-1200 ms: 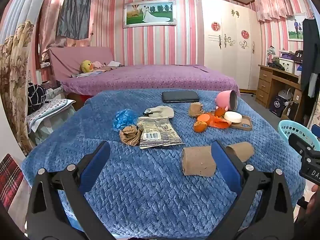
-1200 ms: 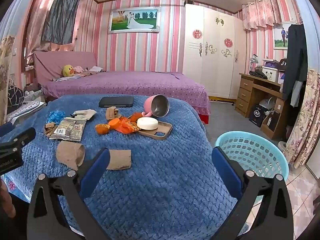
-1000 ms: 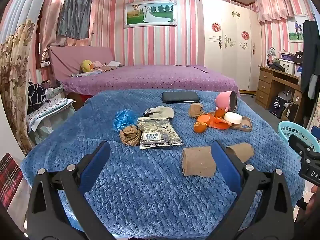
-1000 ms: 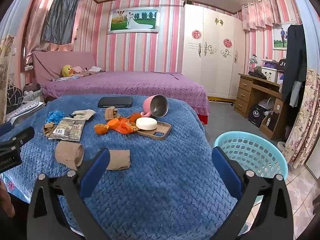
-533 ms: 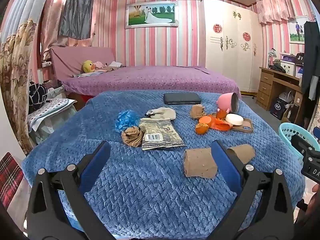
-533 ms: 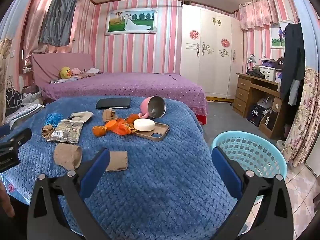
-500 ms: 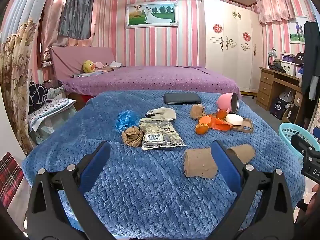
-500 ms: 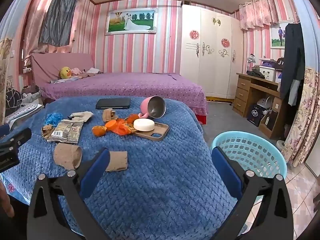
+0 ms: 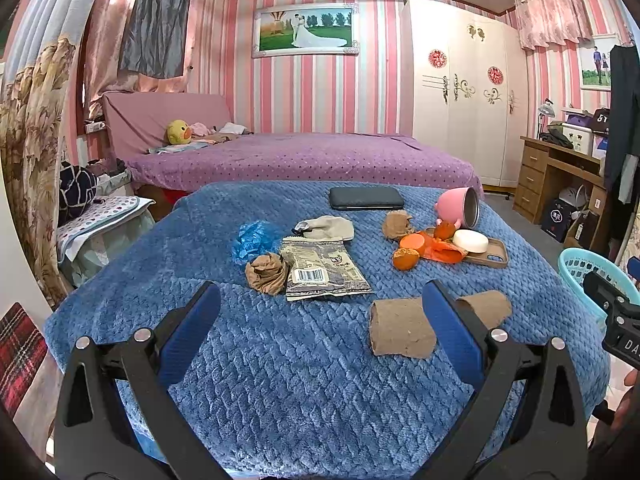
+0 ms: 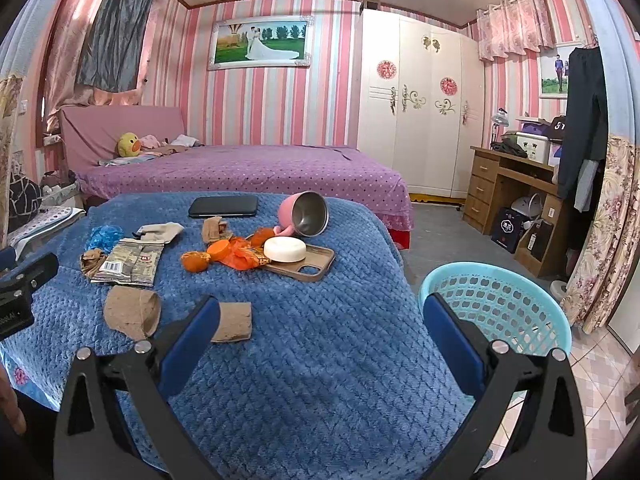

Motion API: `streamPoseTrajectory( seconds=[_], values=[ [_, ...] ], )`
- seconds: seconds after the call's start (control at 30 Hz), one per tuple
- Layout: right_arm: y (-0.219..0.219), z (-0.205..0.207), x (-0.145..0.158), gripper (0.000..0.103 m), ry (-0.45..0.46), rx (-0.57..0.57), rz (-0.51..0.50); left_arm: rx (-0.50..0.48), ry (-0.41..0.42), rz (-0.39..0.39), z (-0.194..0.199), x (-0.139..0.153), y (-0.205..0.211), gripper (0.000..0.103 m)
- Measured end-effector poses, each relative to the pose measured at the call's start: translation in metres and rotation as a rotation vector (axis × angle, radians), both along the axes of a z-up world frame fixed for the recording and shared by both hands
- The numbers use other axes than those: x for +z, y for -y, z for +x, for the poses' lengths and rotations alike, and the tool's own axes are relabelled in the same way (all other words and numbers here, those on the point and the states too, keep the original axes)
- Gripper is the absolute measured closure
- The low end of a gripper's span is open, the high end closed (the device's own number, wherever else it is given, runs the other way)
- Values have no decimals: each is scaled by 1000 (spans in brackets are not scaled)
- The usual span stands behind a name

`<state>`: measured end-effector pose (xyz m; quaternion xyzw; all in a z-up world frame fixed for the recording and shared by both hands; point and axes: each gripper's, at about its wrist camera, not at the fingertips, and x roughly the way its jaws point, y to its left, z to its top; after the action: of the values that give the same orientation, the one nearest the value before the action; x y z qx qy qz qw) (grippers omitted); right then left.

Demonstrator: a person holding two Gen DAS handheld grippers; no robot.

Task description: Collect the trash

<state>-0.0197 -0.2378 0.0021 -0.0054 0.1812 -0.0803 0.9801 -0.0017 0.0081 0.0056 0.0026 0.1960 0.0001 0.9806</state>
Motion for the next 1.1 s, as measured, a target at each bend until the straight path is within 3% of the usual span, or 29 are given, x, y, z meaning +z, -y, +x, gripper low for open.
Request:
streamPoseTrajectory(
  seconds=[1.1],
  values=[
    [5, -2, 0, 4, 1, -3, 0, 2, 1, -3, -2, 0, -3, 5]
  ],
)
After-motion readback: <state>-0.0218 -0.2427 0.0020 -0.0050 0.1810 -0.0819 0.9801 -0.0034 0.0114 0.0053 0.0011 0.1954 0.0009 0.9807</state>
